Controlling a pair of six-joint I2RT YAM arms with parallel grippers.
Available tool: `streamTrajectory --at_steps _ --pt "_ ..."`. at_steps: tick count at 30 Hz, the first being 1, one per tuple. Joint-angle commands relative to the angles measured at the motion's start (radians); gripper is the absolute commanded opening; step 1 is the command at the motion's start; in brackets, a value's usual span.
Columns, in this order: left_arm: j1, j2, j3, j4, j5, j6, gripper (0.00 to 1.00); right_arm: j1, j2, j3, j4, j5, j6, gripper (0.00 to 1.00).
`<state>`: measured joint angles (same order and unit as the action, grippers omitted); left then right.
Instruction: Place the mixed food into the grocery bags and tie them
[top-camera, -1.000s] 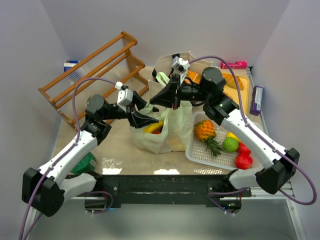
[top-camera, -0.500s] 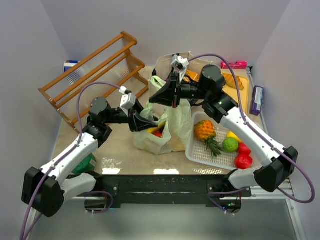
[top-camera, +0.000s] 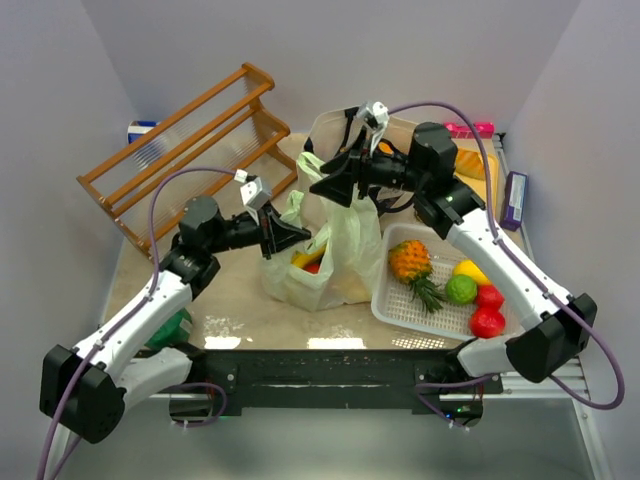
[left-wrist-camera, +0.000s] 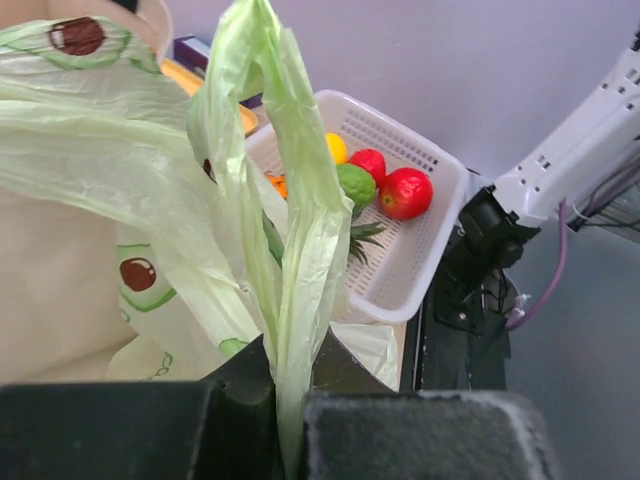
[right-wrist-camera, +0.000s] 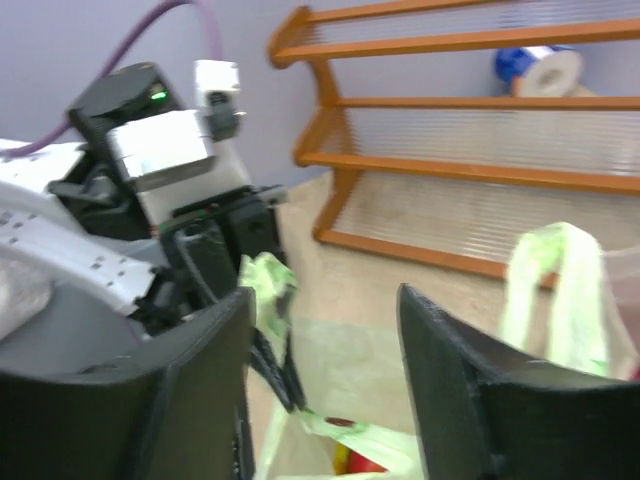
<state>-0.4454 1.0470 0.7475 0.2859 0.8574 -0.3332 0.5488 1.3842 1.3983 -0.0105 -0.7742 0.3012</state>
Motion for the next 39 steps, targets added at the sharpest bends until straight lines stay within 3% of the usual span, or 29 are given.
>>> streamTrajectory --at_steps 1,2,4,7,15,22,27,30,31,39 --pt "0.005 -0.041 0.023 -0.060 -0.124 -0.024 0.00 -0.053 -0.042 0.050 -0.068 0.121 -0.123 0.76" --pt "0.005 -0.042 0.026 -0.079 -0.151 -0.036 0.00 -0.067 -0.039 0.050 -0.071 0.131 -0.134 0.83" --pt "0.007 -0.041 0.032 -0.088 -0.172 -0.049 0.00 -0.070 -0.025 0.056 -0.101 0.205 -0.195 0.87" --pt "0.011 -0.022 0.044 -0.094 -0.166 -0.064 0.00 -0.069 0.015 0.079 -0.147 0.385 -0.289 0.88" --pt "0.020 0.008 0.085 -0.134 -0.166 -0.069 0.00 -0.052 0.056 0.039 -0.131 0.470 -0.477 0.90" --pt "0.037 0.022 0.104 -0.154 -0.169 -0.064 0.00 0.028 0.030 -0.064 -0.092 0.530 -0.542 0.92" --pt "0.042 0.031 0.122 -0.175 -0.167 -0.059 0.00 0.095 0.047 -0.104 -0.077 0.708 -0.568 0.94" --pt "0.045 0.033 0.136 -0.201 -0.173 -0.050 0.00 0.097 0.075 -0.105 -0.062 0.877 -0.556 0.83" --pt "0.047 0.034 0.138 -0.209 -0.178 -0.047 0.00 0.096 0.067 -0.114 -0.042 0.907 -0.554 0.72" --pt "0.082 0.010 0.164 -0.258 -0.227 -0.069 0.00 0.097 -0.071 -0.272 0.096 0.949 -0.507 0.38"
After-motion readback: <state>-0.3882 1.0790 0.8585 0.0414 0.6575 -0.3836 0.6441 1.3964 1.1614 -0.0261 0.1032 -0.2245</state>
